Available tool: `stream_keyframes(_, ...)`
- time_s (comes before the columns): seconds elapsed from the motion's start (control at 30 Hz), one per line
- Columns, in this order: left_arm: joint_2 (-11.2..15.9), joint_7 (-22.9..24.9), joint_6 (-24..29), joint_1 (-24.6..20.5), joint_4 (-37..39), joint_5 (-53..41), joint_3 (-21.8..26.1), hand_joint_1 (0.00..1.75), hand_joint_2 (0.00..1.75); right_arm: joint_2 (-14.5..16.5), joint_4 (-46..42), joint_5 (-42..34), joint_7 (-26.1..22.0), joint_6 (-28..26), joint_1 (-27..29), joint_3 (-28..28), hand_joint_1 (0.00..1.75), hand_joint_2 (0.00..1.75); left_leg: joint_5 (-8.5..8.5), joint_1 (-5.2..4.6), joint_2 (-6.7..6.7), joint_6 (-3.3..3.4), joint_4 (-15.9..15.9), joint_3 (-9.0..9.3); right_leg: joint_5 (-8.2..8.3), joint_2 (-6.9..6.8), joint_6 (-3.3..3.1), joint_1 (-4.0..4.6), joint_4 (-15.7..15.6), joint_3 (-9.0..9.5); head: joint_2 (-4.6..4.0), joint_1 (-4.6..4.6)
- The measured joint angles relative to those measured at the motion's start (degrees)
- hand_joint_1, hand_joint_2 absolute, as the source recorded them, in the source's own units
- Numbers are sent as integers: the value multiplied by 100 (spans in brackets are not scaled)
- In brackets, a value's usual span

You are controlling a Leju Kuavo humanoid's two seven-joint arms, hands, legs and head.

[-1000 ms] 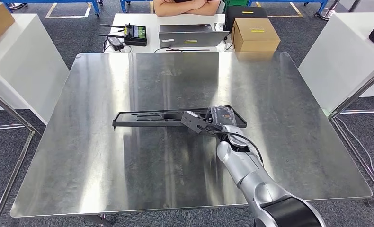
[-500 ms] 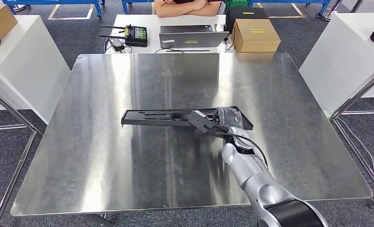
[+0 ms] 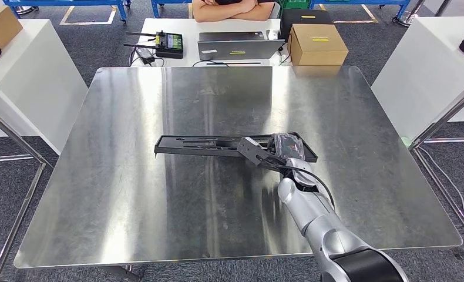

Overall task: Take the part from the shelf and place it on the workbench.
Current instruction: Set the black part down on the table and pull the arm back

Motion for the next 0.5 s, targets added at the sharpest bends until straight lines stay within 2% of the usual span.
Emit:
stream_keyframes(0.2, 0, -1, -3, -1, 0, 30, -5, 0, 175, -6, 0, -10, -15, -92, 21, -67, 175, 175, 0, 0, -1, 0, 0, 1, 0, -1, 0, 0, 0, -1, -1, 0)
stream_keyframes(0.5, 4, -57, -9, 1, 0, 121, -55, 0, 175, -39, -4, -260, -324, -352, 80, -518, 175, 175, -15, -14, -15, 22, 6, 19, -3, -8, 7, -6, -12, -4, 0, 0)
